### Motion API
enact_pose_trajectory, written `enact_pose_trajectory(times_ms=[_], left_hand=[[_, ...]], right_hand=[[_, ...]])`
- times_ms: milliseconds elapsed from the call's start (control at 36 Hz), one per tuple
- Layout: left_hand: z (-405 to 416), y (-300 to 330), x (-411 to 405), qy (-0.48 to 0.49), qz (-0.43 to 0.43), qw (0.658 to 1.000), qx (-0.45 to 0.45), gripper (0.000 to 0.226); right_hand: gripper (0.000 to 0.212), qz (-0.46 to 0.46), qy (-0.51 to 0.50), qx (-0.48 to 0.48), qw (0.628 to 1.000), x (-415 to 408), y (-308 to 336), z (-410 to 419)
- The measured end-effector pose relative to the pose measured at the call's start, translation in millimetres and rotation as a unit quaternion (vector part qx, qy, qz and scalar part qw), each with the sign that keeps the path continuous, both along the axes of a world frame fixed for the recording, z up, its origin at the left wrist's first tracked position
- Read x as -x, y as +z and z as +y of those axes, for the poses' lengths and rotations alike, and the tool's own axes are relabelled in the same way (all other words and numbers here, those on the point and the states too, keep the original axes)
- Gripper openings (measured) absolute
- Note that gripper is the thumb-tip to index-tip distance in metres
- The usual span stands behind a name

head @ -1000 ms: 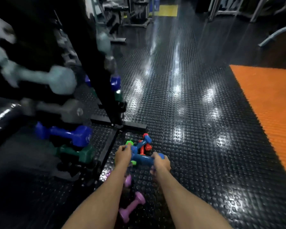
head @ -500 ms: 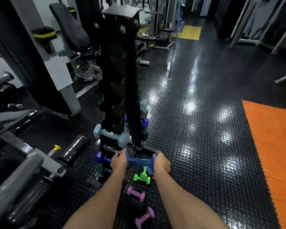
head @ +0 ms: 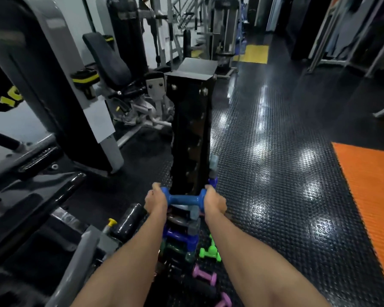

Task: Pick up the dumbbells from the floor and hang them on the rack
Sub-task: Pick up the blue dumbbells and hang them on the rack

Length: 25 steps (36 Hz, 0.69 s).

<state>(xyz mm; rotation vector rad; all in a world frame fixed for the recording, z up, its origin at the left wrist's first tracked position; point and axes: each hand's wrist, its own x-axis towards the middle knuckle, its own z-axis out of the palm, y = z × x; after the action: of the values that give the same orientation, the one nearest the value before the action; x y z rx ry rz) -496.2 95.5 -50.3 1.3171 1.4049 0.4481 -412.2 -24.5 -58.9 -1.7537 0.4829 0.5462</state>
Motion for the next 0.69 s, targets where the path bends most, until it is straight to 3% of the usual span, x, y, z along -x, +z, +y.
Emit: enact_pose_trajectory(times_ms=[111, 194, 389, 500, 611, 694], left_hand=[[25, 9, -11, -0.015, -0.029, 0.999, 0.022, 0.053], [42, 13, -22, -0.023, -0.091, 0.991, 0.092, 0.052], [63, 12, -43, -0.038, -0.153, 0.976, 0.148, 0.043], [64, 8, -44, -0.034, -0.153, 0.976, 0.149, 0.054], [64, -3, -41, -0.05, -0.133, 0.978, 0.152, 0.054], [63, -14, -43, -0.052, -0.132, 0.975, 0.169, 0.056]], right_hand=[[0.048, 0.0, -0.021, -0.019, 1.0, -7, 5, 21], [0.064, 0.044, -0.032, -0.037, 0.998, -15, 9, 30], [0.045, 0.076, -0.046, -0.13, 0.988, -27, 26, 50], [0.043, 0.041, -0.04, -0.08, 0.995, -28, 16, 58], [0.047, 0.001, 0.052, -0.043, 0.998, -19, 0, 53], [0.048, -0.025, 0.064, -0.027, 0.997, -24, -9, 49]])
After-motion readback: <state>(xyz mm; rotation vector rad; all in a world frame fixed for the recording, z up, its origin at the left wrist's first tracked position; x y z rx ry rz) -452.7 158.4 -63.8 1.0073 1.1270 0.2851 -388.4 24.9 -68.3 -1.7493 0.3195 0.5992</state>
